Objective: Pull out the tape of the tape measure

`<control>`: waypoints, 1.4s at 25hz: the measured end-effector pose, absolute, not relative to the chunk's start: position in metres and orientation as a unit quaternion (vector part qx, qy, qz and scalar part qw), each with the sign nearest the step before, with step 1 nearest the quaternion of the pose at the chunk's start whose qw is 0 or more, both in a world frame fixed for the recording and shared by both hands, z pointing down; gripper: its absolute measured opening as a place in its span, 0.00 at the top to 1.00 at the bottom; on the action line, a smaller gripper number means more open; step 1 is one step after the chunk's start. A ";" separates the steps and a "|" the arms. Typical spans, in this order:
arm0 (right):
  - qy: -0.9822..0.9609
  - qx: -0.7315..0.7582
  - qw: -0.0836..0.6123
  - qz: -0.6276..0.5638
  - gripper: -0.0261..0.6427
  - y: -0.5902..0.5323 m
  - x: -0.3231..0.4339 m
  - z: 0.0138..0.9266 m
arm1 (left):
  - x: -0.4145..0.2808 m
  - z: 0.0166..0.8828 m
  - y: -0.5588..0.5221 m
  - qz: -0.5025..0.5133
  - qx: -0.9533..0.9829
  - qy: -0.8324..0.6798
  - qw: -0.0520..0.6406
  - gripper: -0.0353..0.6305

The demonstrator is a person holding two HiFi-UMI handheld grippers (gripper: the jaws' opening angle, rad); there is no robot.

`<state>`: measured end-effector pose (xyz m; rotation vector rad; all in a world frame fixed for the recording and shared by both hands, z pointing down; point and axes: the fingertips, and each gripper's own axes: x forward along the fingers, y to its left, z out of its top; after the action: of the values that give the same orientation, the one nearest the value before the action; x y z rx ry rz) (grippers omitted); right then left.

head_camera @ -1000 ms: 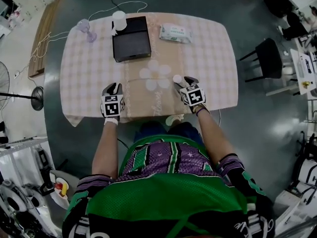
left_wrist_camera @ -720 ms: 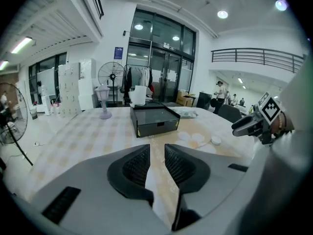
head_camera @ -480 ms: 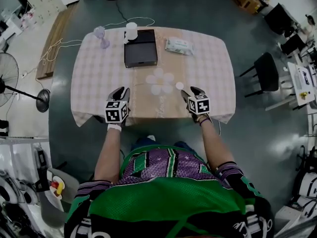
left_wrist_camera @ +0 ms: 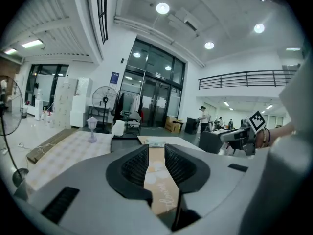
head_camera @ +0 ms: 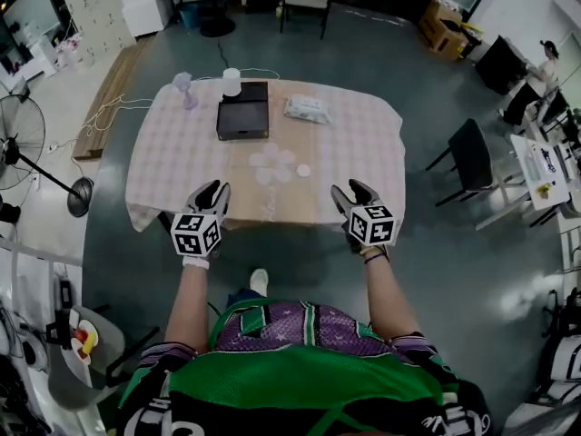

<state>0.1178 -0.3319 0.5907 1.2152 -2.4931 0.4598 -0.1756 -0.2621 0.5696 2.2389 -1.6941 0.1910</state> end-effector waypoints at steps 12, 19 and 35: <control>-0.903 0.409 0.070 0.113 0.62 -0.215 0.179 0.475 | -0.084 0.468 -0.143 -0.009 0.811 -0.574 0.114 0.79; -0.897 0.433 0.041 0.077 0.63 -0.186 0.184 0.429 | -0.100 0.424 -0.126 -0.004 0.825 -0.562 0.061 0.79; -0.892 0.451 0.010 0.035 0.66 -0.176 0.134 0.359 | -0.144 0.354 -0.128 -0.038 0.817 -0.575 0.009 0.80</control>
<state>0.1341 -0.1762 0.3595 1.4063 -2.7838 0.1081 -0.1439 -0.1280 0.3543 2.5521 -1.7963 -0.1188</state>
